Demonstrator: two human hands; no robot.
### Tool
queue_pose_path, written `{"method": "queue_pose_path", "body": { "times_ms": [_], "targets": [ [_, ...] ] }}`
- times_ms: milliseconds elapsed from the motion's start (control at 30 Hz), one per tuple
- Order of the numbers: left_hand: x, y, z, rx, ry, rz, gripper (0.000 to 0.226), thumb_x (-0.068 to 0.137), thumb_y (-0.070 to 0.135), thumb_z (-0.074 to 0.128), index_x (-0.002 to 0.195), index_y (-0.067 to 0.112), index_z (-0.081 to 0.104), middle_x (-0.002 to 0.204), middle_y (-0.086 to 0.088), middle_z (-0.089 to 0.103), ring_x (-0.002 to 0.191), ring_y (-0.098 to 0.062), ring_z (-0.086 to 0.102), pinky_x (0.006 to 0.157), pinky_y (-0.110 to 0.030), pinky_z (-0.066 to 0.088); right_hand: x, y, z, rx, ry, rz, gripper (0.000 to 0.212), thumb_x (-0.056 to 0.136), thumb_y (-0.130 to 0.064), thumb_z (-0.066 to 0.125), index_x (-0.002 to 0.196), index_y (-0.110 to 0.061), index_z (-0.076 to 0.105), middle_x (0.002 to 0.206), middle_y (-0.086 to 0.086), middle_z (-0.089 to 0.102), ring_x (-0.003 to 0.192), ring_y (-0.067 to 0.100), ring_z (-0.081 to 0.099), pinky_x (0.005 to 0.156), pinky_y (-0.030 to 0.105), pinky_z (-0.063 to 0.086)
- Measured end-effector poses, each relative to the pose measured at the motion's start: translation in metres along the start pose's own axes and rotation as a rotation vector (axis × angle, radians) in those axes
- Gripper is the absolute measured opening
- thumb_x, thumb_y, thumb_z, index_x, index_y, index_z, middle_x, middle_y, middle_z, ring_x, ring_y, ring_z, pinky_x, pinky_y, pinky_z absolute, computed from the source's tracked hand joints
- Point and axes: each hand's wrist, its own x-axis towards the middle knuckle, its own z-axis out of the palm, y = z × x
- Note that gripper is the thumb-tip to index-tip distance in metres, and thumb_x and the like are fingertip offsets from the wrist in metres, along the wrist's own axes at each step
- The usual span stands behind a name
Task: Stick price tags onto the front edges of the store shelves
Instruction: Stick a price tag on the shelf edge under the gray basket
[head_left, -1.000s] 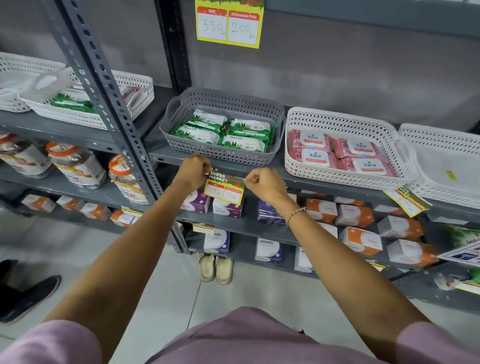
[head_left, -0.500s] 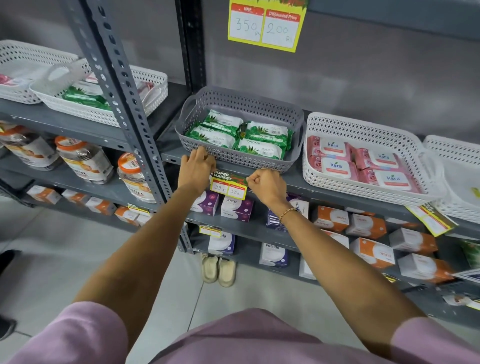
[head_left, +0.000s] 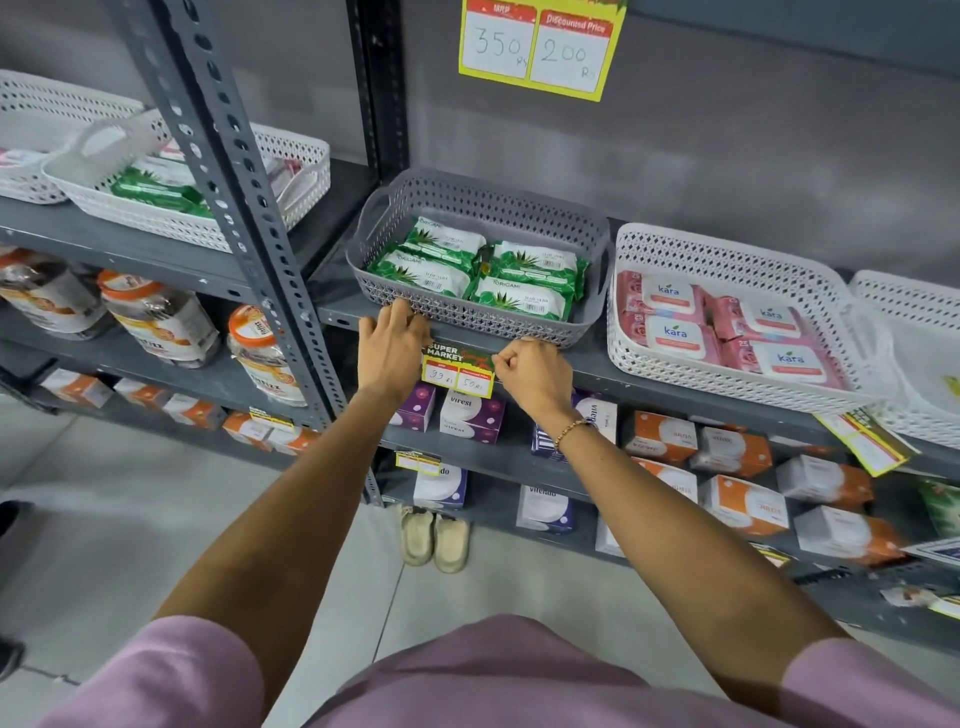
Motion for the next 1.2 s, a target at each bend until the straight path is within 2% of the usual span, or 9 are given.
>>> {"method": "queue_pose_path", "body": {
  "times_ms": [167,333,500,667,900,1000,1200],
  "targets": [
    [-0.0026,0.0024,0.0034,0.031,-0.014,0.017,0.017,0.093,0.016,0.047,0.107,0.011,0.057,0.108,-0.010,0.049,0.097,-0.026,0.048,0.086,-0.040,0.036,-0.0011,0.0033,0.0006,-0.034,0.029,0.011,0.025,0.086,-0.025,0.060,0.066,-0.012,0.067,0.078,0.000,0.067,0.071,0.020,0.061,0.054,0.024,0.044],
    [0.0029,0.0050,0.0002,0.016,-0.004,0.017,0.016,0.090,0.018,0.054,0.103,0.011,0.058,0.105,-0.010,0.050,0.096,-0.027,0.047,0.084,-0.040,0.035,0.0012,0.0028,-0.0024,-0.052,0.059,-0.001,0.030,0.087,-0.026,0.060,0.061,-0.012,0.064,0.072,0.000,0.065,0.065,0.021,0.061,0.052,0.023,0.042],
    [0.0044,0.0053,0.0038,0.014,-0.007,0.016,0.016,0.094,0.020,0.048,0.103,0.012,0.057,0.106,-0.009,0.050,0.098,-0.027,0.047,0.085,-0.040,0.036,-0.0005,0.0041,0.0002,-0.094,0.081,-0.012,0.028,0.087,-0.024,0.058,0.061,-0.015,0.060,0.077,0.002,0.066,0.072,0.023,0.062,0.054,0.024,0.040],
    [0.0053,0.0053,0.0046,0.021,-0.005,0.020,0.015,0.090,0.018,0.054,0.103,0.011,0.057,0.105,-0.010,0.050,0.097,-0.027,0.047,0.085,-0.040,0.036,-0.0007,0.0038,0.0029,-0.099,0.086,-0.017,0.026,0.088,-0.025,0.057,0.064,-0.015,0.063,0.082,0.001,0.066,0.077,0.021,0.063,0.055,0.026,0.041],
    [-0.0018,0.0043,0.0061,0.018,-0.025,0.023,0.019,0.089,0.009,0.047,0.105,0.014,0.056,0.108,-0.008,0.049,0.098,-0.026,0.047,0.086,-0.039,0.035,-0.0012,0.0054,0.0058,-0.134,0.068,-0.022,0.027,0.088,-0.024,0.055,0.064,-0.014,0.063,0.086,0.001,0.065,0.079,0.022,0.062,0.054,0.026,0.043],
    [-0.0002,0.0051,0.0047,0.007,-0.023,0.021,0.020,0.084,0.006,0.053,0.103,0.013,0.058,0.107,-0.009,0.049,0.098,-0.027,0.047,0.086,-0.039,0.035,-0.0013,0.0056,0.0058,-0.131,0.077,-0.027,0.027,0.088,-0.024,0.054,0.065,-0.015,0.063,0.085,0.001,0.065,0.077,0.021,0.063,0.053,0.024,0.041],
    [0.0055,0.0053,0.0038,-0.005,-0.006,0.022,0.014,0.087,0.012,0.057,0.101,0.011,0.060,0.104,-0.010,0.052,0.098,-0.028,0.048,0.084,-0.040,0.036,-0.0001,0.0055,0.0063,-0.144,0.109,-0.038,0.027,0.088,-0.027,0.056,0.066,-0.015,0.063,0.084,0.001,0.064,0.076,0.022,0.063,0.055,0.025,0.040]
  ]
}}
